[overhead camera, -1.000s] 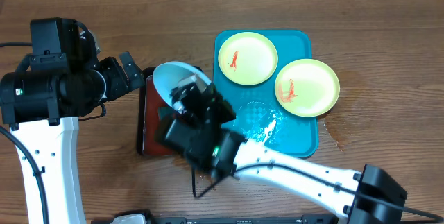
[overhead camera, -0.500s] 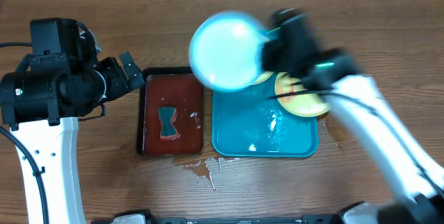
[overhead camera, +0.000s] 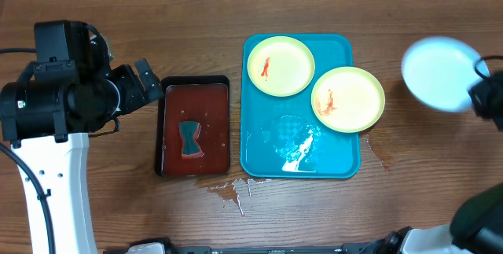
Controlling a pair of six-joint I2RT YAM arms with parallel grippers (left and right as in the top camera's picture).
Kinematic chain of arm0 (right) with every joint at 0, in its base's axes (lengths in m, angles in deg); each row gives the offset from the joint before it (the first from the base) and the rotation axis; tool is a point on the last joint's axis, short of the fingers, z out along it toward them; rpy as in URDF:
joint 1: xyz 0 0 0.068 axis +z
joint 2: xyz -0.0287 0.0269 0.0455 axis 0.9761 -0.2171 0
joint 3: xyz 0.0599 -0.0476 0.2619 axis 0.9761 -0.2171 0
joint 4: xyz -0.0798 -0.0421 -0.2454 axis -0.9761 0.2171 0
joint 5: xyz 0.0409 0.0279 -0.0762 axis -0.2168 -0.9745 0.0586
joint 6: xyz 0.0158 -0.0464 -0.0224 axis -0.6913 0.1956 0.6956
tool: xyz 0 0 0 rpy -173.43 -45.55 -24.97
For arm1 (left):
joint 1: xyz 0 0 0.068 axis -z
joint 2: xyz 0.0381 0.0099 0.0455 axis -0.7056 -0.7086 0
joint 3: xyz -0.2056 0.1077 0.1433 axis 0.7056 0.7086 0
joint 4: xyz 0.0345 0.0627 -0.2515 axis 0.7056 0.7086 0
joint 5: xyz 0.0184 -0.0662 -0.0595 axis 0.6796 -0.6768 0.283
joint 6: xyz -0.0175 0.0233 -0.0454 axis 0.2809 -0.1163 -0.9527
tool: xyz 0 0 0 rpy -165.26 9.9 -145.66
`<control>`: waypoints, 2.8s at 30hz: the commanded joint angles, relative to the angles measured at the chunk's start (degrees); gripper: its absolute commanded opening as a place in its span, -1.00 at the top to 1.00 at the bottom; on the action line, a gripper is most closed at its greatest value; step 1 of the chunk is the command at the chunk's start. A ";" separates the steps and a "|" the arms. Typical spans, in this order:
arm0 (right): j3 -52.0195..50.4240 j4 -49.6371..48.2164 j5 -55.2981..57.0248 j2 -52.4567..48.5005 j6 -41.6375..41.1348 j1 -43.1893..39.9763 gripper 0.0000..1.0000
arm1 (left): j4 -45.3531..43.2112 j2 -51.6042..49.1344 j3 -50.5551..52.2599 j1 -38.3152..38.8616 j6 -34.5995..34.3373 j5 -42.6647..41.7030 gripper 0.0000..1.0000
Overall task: Clean dirty plates on tray and stack at the side
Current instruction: 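Carry the white plate right and set it on the table beside the blue tray, then grasp the lower yellow plate rim with the right gripper and slide it down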
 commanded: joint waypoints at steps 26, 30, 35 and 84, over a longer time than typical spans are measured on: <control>-25.44 -12.70 8.92 0.35 -4.70 13.20 -0.64 | -0.07 0.22 -0.55 -0.20 0.48 0.42 -1.00; -21.97 -12.04 5.35 4.96 0.02 15.34 -0.67 | -0.07 0.22 -0.55 -0.20 0.48 0.42 -1.00; -20.39 -17.88 -9.07 8.63 7.96 18.10 -0.32 | -0.07 0.22 -0.55 -0.20 0.48 0.42 -0.99; -20.65 -23.30 2.38 4.17 8.85 29.79 0.92 | -0.07 0.22 -0.55 -0.20 0.48 0.42 -1.00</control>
